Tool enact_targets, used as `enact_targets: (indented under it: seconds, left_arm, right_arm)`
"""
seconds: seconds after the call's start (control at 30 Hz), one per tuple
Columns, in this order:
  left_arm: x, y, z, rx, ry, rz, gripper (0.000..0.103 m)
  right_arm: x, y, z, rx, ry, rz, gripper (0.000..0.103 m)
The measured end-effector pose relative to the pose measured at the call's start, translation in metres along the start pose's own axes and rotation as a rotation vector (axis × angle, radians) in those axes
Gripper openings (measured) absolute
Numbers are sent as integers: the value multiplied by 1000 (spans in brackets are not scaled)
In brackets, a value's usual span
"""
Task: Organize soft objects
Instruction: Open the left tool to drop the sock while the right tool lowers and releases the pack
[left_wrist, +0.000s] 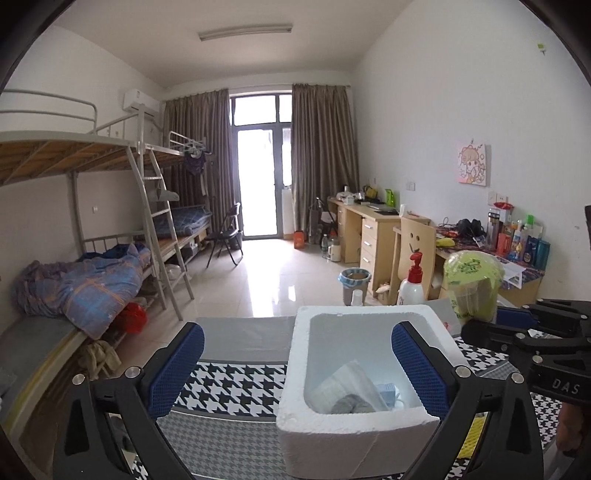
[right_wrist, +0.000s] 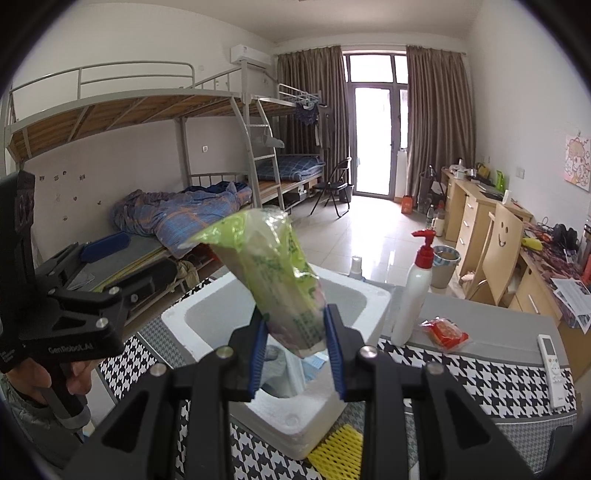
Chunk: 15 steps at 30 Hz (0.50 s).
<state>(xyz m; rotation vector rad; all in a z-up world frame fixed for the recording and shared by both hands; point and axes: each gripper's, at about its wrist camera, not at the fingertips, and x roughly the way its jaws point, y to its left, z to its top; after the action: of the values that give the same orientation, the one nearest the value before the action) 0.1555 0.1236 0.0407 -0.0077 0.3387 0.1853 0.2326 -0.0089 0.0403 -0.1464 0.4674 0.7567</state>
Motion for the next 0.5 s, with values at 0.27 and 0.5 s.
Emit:
enact_targets:
  seconds: [0.27, 0.5]
  left_arm:
    - [-6, 18, -7, -19, -1, 52, 102]
    - [-12, 31, -13, -32, -7, 74, 102]
  right_arm:
    - [12, 11, 4, -13, 11, 16, 34]
    - [23, 11, 4, -15, 36, 19, 34]
